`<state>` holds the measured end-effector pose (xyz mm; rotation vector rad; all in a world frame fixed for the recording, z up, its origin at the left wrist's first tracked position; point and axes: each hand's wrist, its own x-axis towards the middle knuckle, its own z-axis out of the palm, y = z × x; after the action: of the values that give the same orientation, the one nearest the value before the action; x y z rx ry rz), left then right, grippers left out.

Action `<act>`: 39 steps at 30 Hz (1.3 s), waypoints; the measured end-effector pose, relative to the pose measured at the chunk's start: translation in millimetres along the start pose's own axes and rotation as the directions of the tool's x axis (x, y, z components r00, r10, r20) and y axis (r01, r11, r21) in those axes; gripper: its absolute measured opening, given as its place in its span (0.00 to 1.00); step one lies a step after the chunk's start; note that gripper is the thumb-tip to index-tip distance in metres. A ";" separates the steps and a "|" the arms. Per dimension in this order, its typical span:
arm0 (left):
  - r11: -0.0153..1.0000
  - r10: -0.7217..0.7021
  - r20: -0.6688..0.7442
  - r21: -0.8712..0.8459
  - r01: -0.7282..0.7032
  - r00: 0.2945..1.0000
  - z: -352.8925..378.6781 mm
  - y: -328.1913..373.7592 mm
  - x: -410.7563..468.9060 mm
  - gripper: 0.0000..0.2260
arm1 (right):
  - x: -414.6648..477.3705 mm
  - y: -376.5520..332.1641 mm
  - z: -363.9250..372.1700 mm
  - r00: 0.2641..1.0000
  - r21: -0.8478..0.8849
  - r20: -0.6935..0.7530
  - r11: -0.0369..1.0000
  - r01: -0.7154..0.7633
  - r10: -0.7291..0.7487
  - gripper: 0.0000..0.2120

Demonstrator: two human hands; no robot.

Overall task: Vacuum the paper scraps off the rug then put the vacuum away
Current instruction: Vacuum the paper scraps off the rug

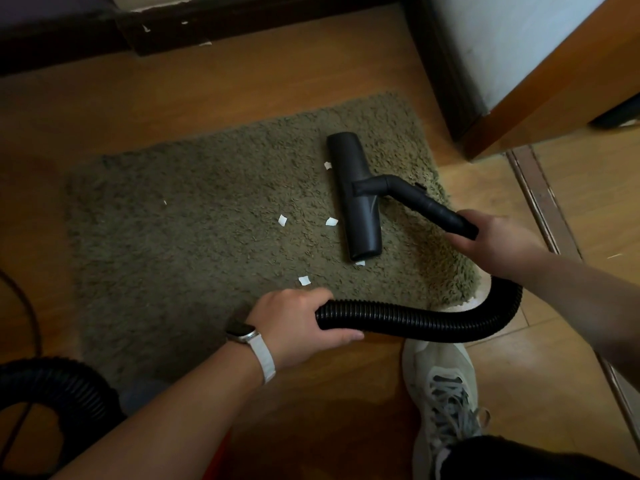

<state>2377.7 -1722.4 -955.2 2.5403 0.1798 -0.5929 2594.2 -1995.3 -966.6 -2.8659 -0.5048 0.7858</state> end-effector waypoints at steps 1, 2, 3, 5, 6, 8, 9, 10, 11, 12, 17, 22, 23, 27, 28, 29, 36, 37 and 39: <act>1.000 0.004 0.010 -0.003 -0.004 1.000 0.6 0.1 -0.3 0.27 | -2.3 2.3 2.1 1.000 0.002 0.000 1.000 -0.002 0.002 0.11; 1.000 0.006 0.015 -0.003 -0.006 1.000 1.2 0.2 -0.5 0.27 | -4.6 3.9 4.2 1.000 -0.001 -0.003 1.000 -0.005 0.005 0.10; 1.000 0.010 0.018 0.001 -0.010 1.000 1.8 0.5 -0.6 0.27 | -6.7 5.0 6.1 1.000 -0.012 -0.004 1.000 -0.007 0.006 0.10; 1.000 0.021 0.023 0.012 -0.021 1.000 3.4 1.6 0.1 0.27 | -8.4 7.3 11.7 1.000 -0.042 0.000 0.999 0.003 -0.003 0.10; 0.999 0.026 0.026 0.018 -0.027 0.999 4.2 2.0 0.7 0.28 | -8.6 6.0 13.3 1.000 -0.051 0.004 0.999 0.013 -0.013 0.10; 0.999 0.034 0.035 0.034 -0.035 0.999 5.4 1.9 1.3 0.29 | -7.0 0.3 15.6 0.998 -0.069 0.018 0.996 0.059 -0.058 0.10; 0.998 0.036 0.041 0.044 -0.038 0.999 5.5 1.4 0.9 0.29 | -5.6 -4.2 15.7 0.995 -0.080 0.029 0.992 0.098 -0.096 0.09; 0.998 0.038 0.047 0.053 -0.040 0.998 5.3 1.2 0.2 0.29 | -4.1 -9.6 15.2 0.990 -0.091 0.039 0.986 0.141 -0.138 0.08; 0.997 0.040 0.053 0.061 -0.043 0.998 5.2 0.9 -0.6 0.29 | -2.4 -15.6 14.2 0.984 -0.107 0.050 0.978 0.178 -0.173 0.07; 0.997 0.042 0.057 0.067 -0.046 0.997 4.8 0.7 -1.5 0.29 | -0.4 -21.3 13.0 0.978 -0.126 0.059 0.970 0.208 -0.202 0.07; 0.997 0.041 0.062 0.061 -0.044 0.997 2.1 -1.7 -4.0 0.29 | 8.5 -36.2 8.3 0.954 -0.240 0.055 0.923 0.300 -0.295 0.11; 0.996 0.057 0.060 0.061 -0.060 0.997 1.3 -2.2 -6.1 0.28 | 9.6 -44.6 6.6 0.935 -0.274 0.068 0.894 0.354 -0.349 0.10; 0.996 0.056 0.060 0.060 -0.060 0.997 1.1 -2.2 -7.0 0.28 | 9.9 -46.4 5.9 0.933 -0.281 0.073 0.890 0.358 -0.353 0.10; 0.996 0.067 0.075 0.048 -0.071 0.995 2.3 -4.7 -8.3 0.29 | 9.9 -56.7 2.1 0.915 -0.293 0.121 0.867 0.403 -0.385 0.09; 0.996 0.072 0.084 0.046 -0.076 0.994 2.3 -5.1 -8.5 0.29 | 9.8 -60.2 1.9 0.907 -0.302 0.136 0.855 0.421 -0.398 0.09; 0.996 0.076 0.092 0.048 -0.080 0.993 2.1 -5.1 -8.6 0.29 | 9.6 -64.0 1.8 0.900 -0.317 0.148 0.843 0.435 -0.409 0.10; 0.995 0.091 0.129 0.027 -0.096 0.987 6.1 -5.5 -13.1 0.26 | 4.7 -75.8 5.2 0.878 -0.383 0.183 0.790 0.479 -0.443 0.15; 0.995 0.094 0.124 0.030 -0.099 0.988 7.5 -5.7 -13.6 0.27 | 3.6 -75.9 6.3 0.874 -0.385 0.185 0.785 0.485 -0.449 0.17; 0.994 0.101 0.117 0.033 -0.105 0.988 10.5 -6.4 -14.5 0.27 | 1.7 -75.6 9.0 0.871 -0.399 0.186 0.775 0.490 -0.455 0.19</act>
<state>2359.2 -1722.5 -959.7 2.5259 -0.0043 -0.7061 2569.5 -1923.6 -959.5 -2.8566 -1.5237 0.7651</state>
